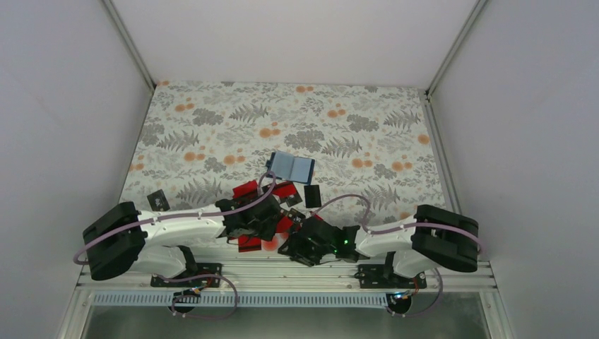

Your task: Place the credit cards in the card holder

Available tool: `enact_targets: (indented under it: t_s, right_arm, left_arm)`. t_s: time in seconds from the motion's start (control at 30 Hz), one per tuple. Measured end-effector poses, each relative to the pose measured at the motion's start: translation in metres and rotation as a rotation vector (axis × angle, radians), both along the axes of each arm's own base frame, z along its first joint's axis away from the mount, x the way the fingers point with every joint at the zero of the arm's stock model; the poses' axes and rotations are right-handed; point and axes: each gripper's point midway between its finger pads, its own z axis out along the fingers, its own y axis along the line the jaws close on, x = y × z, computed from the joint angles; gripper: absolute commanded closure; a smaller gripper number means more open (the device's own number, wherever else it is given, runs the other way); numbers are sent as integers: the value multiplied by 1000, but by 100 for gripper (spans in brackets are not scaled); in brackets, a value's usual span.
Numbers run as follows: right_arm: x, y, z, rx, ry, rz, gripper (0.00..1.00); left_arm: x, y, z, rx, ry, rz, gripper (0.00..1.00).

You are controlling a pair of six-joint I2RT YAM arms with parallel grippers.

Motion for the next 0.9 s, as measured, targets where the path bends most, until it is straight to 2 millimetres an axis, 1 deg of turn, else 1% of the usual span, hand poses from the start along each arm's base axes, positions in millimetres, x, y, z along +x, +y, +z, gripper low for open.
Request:
enact_targets:
  t_s: [0.2, 0.37, 0.67, 0.73, 0.9]
  right_arm:
    - [9, 5, 1, 15, 10, -81, 46]
    - [16, 7, 3, 30, 17, -141, 46]
    - [18, 11, -3, 36, 50, -183, 46]
    - [19, 12, -4, 41, 52, -184, 47]
    - [19, 11, -5, 63, 54, -191, 53]
  left_arm:
    - [1, -4, 0, -23, 5, -6, 71]
    - [-3, -2, -6, -20, 29, -9, 72]
    - [-12, 4, -18, -11, 72, -20, 73]
    - [-13, 3, -18, -18, 74, -22, 73]
    - [-14, -1, -18, -45, 80, -28, 73]
